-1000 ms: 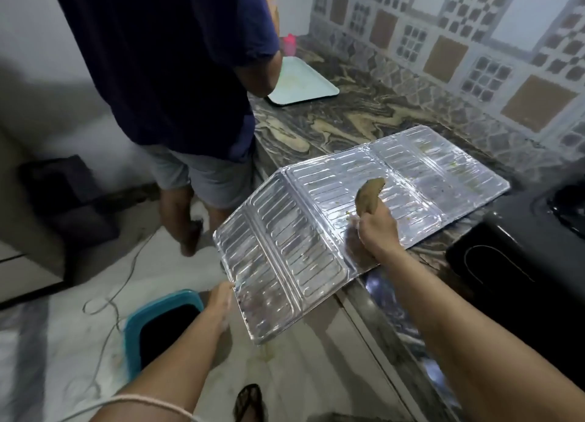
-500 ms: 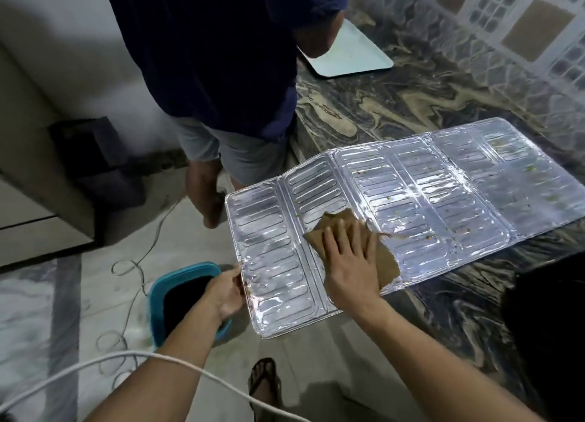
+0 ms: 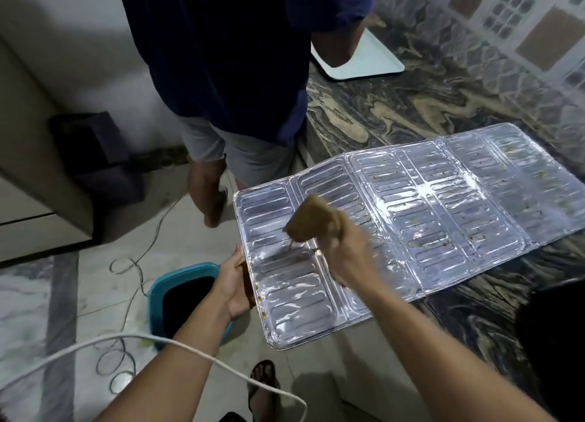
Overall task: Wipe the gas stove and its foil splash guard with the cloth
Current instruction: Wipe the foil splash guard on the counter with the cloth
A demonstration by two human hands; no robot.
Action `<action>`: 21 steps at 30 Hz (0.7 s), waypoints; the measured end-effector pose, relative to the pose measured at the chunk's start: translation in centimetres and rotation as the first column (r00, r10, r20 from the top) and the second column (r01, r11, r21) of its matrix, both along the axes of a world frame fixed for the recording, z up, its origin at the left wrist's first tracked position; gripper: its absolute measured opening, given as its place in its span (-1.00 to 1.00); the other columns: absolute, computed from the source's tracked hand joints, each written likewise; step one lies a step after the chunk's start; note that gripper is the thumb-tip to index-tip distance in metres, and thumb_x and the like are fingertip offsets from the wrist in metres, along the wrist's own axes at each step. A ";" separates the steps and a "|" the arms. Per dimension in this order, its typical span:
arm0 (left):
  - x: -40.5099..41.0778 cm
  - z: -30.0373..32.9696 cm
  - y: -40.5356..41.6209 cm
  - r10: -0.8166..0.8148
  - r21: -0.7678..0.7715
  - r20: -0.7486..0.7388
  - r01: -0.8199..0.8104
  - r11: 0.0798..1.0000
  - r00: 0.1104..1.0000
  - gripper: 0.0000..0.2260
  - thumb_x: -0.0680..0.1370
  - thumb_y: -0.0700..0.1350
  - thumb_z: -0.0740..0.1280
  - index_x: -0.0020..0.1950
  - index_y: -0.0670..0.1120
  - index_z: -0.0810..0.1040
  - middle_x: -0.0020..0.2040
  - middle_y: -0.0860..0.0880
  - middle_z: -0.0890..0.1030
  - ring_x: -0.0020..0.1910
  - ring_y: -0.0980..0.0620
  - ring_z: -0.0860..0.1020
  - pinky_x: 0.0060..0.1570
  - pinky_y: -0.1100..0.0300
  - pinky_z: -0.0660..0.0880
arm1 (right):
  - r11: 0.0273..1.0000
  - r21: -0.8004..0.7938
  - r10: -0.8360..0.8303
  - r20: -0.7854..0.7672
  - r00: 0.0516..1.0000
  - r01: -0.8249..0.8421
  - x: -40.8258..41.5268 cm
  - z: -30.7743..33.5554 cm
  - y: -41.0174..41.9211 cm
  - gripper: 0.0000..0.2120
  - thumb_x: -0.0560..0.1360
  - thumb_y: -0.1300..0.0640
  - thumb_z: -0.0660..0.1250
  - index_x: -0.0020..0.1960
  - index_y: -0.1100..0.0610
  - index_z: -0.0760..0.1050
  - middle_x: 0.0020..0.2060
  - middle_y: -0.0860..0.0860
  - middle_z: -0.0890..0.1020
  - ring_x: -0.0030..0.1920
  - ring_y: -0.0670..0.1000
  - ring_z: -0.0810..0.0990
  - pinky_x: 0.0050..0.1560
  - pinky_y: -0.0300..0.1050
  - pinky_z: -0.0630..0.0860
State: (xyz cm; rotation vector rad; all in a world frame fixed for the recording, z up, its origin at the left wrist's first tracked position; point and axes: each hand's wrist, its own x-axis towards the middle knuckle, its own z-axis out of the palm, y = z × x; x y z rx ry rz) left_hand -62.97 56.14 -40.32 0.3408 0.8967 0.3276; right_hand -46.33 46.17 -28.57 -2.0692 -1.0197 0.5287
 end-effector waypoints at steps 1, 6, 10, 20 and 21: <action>0.0 0.4 0.3 -0.002 0.006 0.030 0.002 1.000 1.000 -0.45 0.58 0.25 0.09 0.20 -0.14 0.63 0.16 -0.25 0.64 0.14 -0.26 0.60 0.15 -0.13 0.48 | 0.999 0.033 -0.041 0.015 0.999 0.041 1.2 1.6 0.6 -0.72 0.62 0.17 0.14 0.29 -0.02 0.43 -0.21 -0.02 0.60 -0.30 0.01 0.59 -0.37 -0.17 0.55; 0.6 2.2 1.5 0.033 0.006 0.151 -0.034 0.999 0.988 -0.50 0.52 0.17 0.20 0.14 -0.19 0.66 0.11 -0.25 0.65 0.01 -0.24 0.65 0.05 -0.08 0.56 | 0.995 -0.035 -0.068 0.487 0.871 0.098 6.6 2.1 3.9 -0.30 0.35 0.34 0.07 0.44 -0.07 0.30 0.29 0.14 0.48 0.28 0.22 0.40 0.23 0.19 0.41; 1.2 2.7 1.9 0.074 -0.083 0.224 -0.056 0.995 0.972 -0.45 0.53 0.16 0.16 0.33 -0.20 0.51 0.17 -0.26 0.61 0.04 -0.27 0.63 0.07 -0.12 0.55 | 0.892 -0.448 0.210 0.539 0.815 0.066 6.5 -2.5 4.7 -0.41 0.43 0.19 0.07 0.46 0.07 0.19 0.52 0.14 0.15 0.51 0.27 0.00 0.44 0.37 -0.05; 1.6 2.0 2.2 0.055 -0.094 0.251 -0.032 0.995 0.966 -0.39 0.54 0.19 0.13 0.35 -0.25 0.49 0.29 -0.33 0.51 0.19 -0.32 0.54 0.28 -0.18 0.41 | 0.840 -0.409 0.457 0.177 0.872 -0.357 -0.7 -3.2 3.8 -0.67 0.66 0.08 0.02 0.39 0.04 0.33 0.28 0.04 0.48 0.25 0.09 0.46 0.29 0.06 0.34; 1.5 1.8 2.2 0.056 -0.094 0.243 -0.034 0.995 0.968 -0.41 0.53 0.17 0.14 0.32 -0.26 0.51 0.27 -0.34 0.53 0.17 -0.33 0.55 0.24 -0.18 0.44 | 0.866 -0.356 0.406 0.090 0.909 -0.352 -0.8 -2.1 4.0 -0.71 0.65 0.10 0.05 0.32 0.06 0.39 0.12 0.00 0.54 0.04 0.01 0.52 0.06 -0.11 0.42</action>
